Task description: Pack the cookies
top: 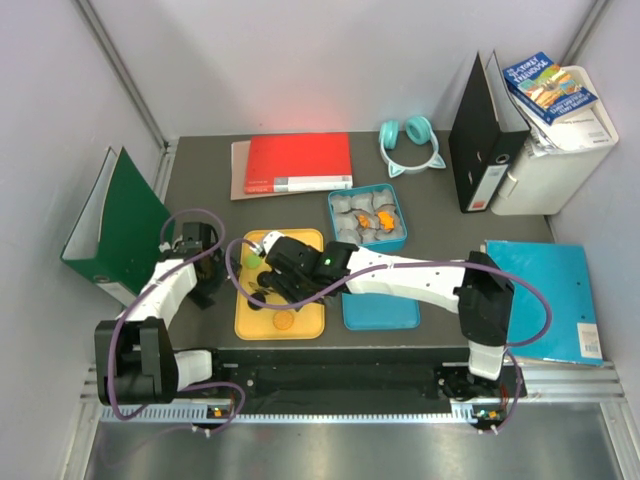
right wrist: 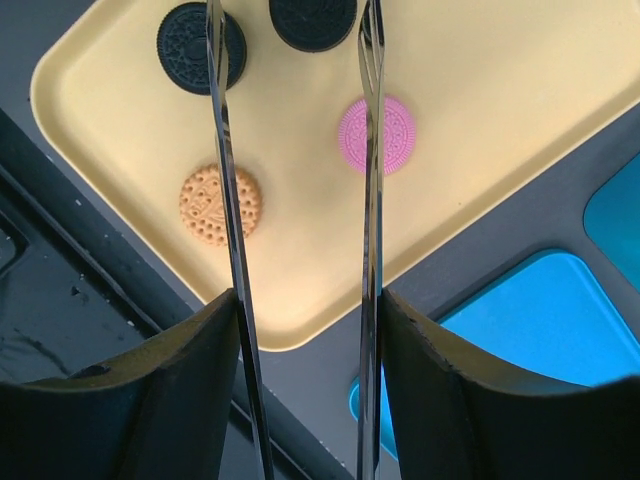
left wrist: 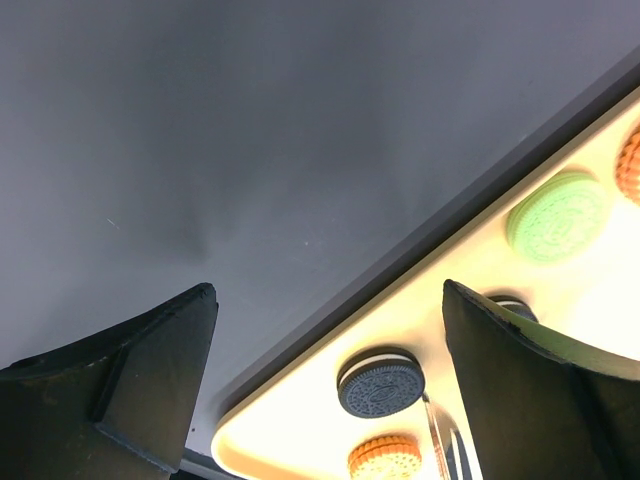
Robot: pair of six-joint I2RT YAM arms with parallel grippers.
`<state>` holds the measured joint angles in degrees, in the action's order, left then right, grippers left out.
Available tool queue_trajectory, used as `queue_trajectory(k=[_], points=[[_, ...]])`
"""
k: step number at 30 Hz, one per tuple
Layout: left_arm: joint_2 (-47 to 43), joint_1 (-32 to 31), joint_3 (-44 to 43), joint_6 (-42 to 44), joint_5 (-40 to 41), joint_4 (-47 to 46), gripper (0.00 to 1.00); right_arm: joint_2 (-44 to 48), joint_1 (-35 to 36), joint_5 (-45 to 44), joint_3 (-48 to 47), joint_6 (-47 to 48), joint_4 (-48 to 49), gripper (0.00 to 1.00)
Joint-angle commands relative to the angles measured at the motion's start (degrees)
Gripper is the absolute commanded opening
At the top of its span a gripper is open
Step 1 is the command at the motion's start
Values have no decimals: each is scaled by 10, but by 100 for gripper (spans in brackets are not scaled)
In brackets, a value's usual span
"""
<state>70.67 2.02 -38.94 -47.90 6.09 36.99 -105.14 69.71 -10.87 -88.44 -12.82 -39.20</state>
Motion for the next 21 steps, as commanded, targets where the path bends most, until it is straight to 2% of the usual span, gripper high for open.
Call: queue_trajectory(k=[1, 15, 21], points=[[-2, 4, 8, -5, -10, -13, 98, -17, 9, -17, -39, 16, 5, 55], [-3, 4, 7, -5, -10, -14, 98, -49, 9, -24, -50, 21, 2, 55], [-4, 4, 5, -4, -11, -12, 98, -50, 9, -31, -52, 22, -13, 50]])
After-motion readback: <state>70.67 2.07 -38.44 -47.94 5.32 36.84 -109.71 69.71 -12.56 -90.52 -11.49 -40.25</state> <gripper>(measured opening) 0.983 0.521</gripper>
